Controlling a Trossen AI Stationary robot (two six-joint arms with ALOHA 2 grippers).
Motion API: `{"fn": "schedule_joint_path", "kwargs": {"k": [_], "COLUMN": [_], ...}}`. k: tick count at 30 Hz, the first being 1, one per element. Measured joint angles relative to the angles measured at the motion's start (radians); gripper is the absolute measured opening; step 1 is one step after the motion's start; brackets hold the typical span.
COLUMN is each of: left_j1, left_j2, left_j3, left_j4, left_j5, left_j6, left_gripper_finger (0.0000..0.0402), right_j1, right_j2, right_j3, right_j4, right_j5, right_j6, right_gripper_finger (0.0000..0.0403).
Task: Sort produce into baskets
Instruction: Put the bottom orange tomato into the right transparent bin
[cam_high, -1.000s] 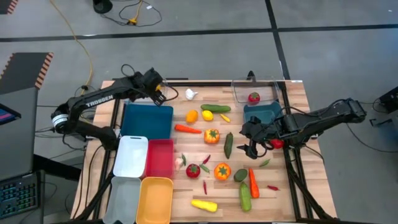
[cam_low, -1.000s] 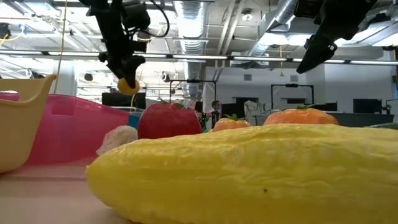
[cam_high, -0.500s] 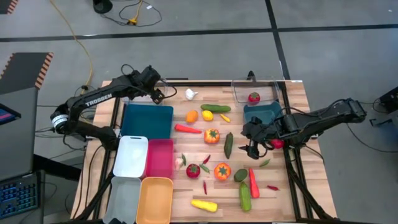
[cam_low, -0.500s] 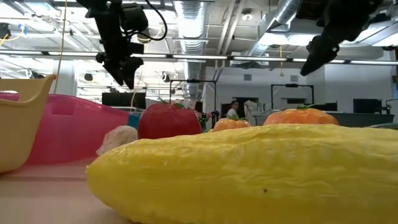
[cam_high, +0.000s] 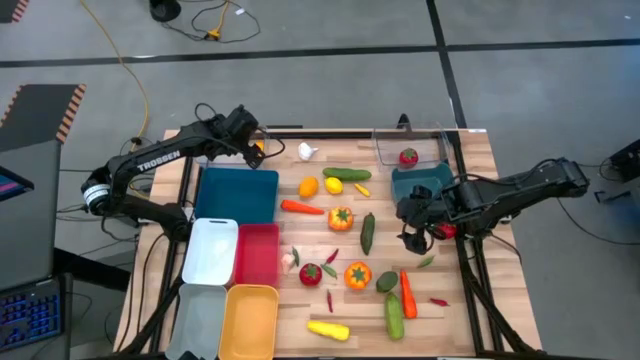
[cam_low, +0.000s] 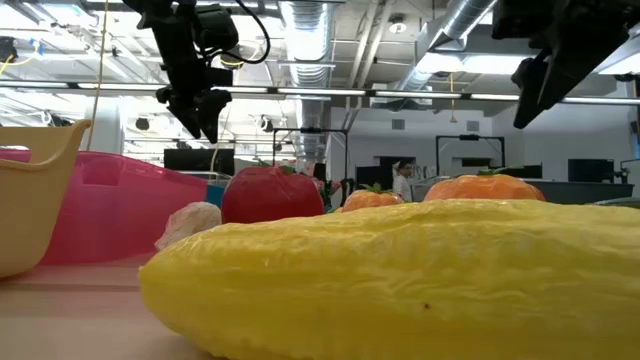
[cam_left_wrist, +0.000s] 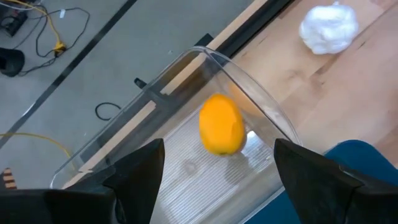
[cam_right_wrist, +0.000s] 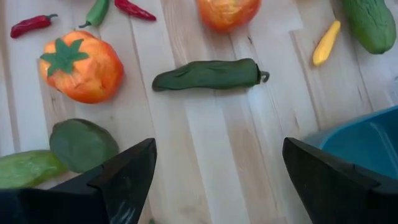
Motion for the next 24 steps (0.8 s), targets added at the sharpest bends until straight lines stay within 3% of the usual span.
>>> {"fn": "schedule_joint_path", "kwargs": {"k": [24], "left_j1": [0.000], "left_j2": [0.000], "left_j3": [0.000], "left_j4": [0.000], "left_j5": [0.000], "left_j6": [0.000], "left_gripper_finger": [0.0291], "right_j1": [0.000], "right_j2": [0.000], "right_j3": [0.000], "right_j4": [0.017], "right_j5": [0.000], "right_j6": [0.000], "right_gripper_finger": [0.0396]}}
